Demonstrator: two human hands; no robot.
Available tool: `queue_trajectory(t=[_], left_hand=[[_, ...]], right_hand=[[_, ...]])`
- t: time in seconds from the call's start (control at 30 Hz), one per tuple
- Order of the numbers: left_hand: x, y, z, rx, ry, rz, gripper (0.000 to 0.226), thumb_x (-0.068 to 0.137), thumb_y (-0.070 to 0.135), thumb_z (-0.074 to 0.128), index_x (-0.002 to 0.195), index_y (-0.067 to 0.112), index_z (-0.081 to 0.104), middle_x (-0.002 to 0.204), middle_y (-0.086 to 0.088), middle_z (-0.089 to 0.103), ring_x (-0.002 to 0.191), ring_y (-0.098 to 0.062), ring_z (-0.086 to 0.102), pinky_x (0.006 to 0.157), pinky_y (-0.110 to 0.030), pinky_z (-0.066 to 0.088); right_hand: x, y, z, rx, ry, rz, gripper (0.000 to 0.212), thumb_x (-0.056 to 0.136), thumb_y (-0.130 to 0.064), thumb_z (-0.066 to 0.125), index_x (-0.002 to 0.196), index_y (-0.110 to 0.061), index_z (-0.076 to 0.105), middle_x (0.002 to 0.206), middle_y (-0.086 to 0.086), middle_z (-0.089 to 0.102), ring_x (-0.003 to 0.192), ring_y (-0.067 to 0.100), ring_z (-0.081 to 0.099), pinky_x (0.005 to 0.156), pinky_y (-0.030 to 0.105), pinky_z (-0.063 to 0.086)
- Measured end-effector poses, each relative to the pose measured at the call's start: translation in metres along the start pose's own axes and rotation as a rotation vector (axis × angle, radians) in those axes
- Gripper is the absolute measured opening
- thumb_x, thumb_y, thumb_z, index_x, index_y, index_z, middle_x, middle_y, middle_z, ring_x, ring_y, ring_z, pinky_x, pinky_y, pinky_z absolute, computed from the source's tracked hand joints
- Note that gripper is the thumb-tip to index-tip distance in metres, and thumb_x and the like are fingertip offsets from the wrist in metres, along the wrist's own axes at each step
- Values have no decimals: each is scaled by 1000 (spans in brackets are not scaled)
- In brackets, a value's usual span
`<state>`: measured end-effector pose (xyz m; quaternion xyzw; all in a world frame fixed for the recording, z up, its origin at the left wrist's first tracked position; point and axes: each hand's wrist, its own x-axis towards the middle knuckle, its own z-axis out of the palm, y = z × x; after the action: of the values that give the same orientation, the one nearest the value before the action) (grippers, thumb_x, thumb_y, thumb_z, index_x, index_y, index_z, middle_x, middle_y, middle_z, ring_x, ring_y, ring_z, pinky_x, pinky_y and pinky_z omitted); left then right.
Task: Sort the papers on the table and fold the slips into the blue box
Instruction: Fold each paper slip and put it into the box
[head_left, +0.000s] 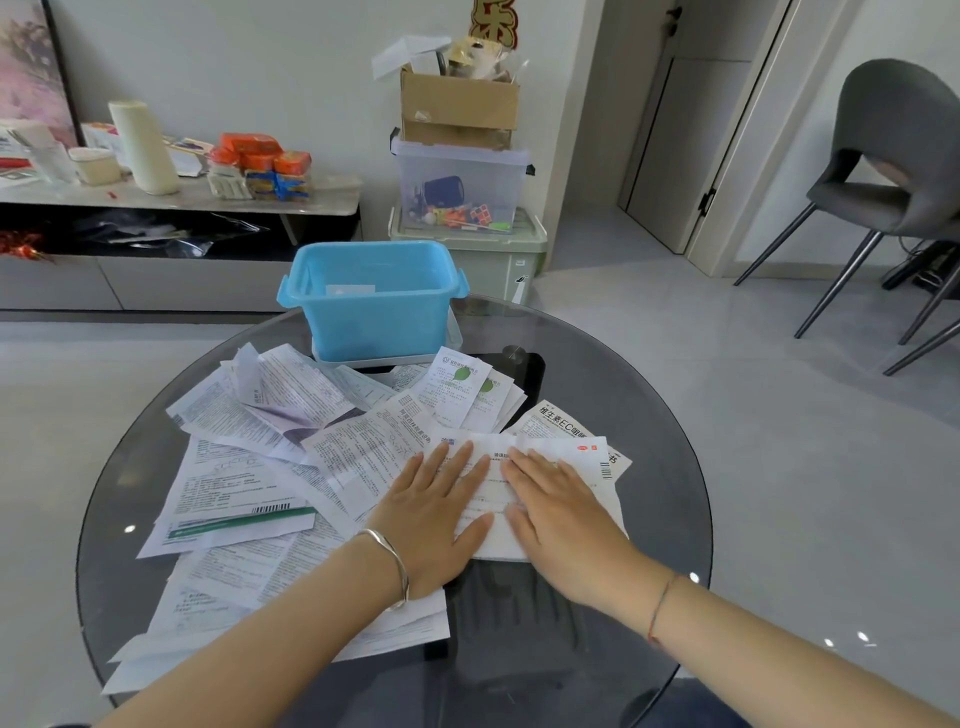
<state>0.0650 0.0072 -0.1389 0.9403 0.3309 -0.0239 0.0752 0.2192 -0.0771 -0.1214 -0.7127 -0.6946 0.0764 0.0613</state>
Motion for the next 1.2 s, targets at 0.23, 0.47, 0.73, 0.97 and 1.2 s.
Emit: queue_trajectory(t=[0.23,0.47,0.73,0.97,1.2], left_hand=[[-2,-1,6,0,27,18,107,50,70,-43,146,27,-22,155,4,-26,142,-16,-26,114,-33,-18],[-1,-2,6,-17,15,11,109,51,81,-33,146,29,-24,153,7,-28,142,-15,-27,116,-35,-16],[-1,0,2,6,-33,-14,120,43,91,-24,148,32,-19,156,5,-25,143,-17,-25,117,-36,-16],[-2,6,-7,51,-99,4,90,58,79,-13,143,48,-19,156,-1,-26,143,-23,-25,113,-39,-18],[-20,9,-25,165,-134,84,49,104,39,17,150,39,-1,161,4,-6,148,-16,-5,117,-35,-7]], right_hand=[[1,-2,16,-8,-71,34,58,103,-39,12,151,-19,-13,157,-7,-20,143,8,-21,115,29,-17],[-19,26,8,-35,-71,69,89,74,-66,-15,150,-19,-15,156,-11,-21,138,-1,-24,112,23,-19],[-37,60,3,-38,-101,113,119,49,-79,-38,149,-19,-19,154,-11,-25,139,-1,-25,113,22,-18],[-36,30,-4,21,-208,-112,86,70,-64,-15,150,-30,-11,154,-16,-24,136,-5,-29,104,12,-25],[-38,29,-5,13,-247,-117,69,85,-59,-3,148,-32,-14,153,-16,-26,138,-2,-28,110,18,-20]])
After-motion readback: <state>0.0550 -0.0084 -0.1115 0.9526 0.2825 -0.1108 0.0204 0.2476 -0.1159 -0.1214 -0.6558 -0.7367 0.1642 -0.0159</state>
